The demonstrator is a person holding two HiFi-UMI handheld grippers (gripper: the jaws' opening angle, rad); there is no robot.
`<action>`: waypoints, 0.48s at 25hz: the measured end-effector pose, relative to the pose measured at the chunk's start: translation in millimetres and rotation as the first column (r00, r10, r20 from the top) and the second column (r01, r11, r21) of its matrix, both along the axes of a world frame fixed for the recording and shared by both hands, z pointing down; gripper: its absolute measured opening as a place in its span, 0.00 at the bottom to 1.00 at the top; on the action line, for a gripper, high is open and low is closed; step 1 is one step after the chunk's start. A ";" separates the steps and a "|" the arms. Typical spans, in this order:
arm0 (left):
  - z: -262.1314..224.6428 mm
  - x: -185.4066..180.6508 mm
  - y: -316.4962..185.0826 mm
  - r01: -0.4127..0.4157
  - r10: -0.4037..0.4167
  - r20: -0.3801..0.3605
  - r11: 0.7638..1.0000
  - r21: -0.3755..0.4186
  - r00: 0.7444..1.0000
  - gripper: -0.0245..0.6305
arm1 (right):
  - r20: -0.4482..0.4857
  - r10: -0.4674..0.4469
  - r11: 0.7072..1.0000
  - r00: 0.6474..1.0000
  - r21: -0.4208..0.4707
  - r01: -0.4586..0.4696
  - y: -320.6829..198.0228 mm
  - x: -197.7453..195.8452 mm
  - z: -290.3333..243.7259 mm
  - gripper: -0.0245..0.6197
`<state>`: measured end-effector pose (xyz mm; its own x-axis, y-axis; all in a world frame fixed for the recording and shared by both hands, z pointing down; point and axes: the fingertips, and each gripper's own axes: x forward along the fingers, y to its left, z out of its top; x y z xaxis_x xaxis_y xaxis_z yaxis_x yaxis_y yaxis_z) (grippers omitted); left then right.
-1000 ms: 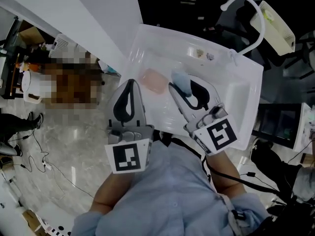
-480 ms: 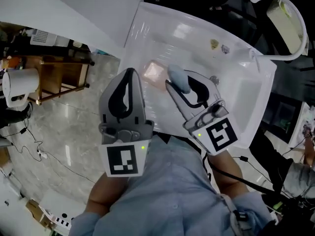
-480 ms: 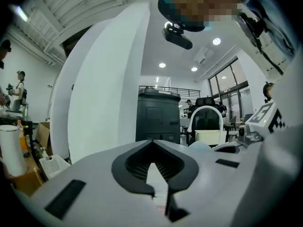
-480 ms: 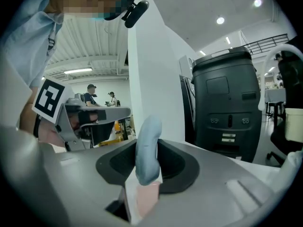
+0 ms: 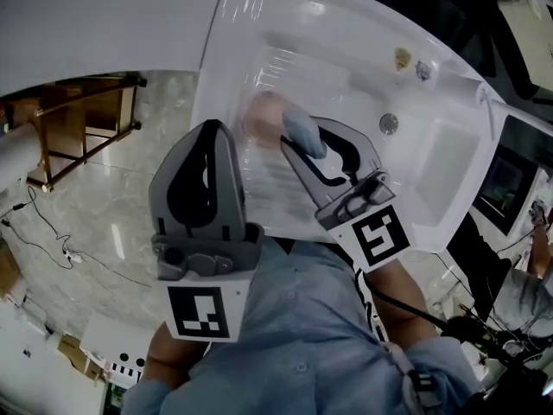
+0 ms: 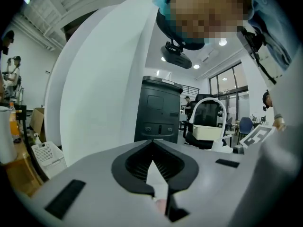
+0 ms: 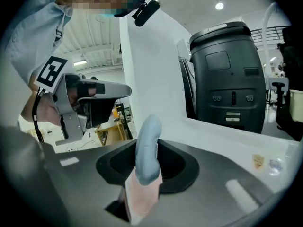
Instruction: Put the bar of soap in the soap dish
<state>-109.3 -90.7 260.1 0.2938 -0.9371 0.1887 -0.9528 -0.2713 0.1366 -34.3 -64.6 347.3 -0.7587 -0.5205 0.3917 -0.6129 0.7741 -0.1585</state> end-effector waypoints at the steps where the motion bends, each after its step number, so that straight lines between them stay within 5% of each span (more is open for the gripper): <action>1: 3.3 -0.3 -1.4 -0.003 0.003 -0.002 1.000 -0.011 1.000 0.05 | -0.006 0.001 1.000 1.000 -0.013 -0.001 -0.1 0.0 6.2 0.22; 12: 36.7 -13.2 -10.8 0.003 -0.004 -0.010 0.996 -0.094 1.000 0.05 | -0.067 -0.018 0.994 0.998 -0.110 0.010 -0.8 -5.6 64.0 0.23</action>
<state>-122.5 -101.5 296.7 0.2927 -0.9164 0.2730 -0.9522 -0.2533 0.1708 -39.9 -65.3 411.3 -0.7353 -0.4613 0.4964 -0.6144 0.7629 -0.2012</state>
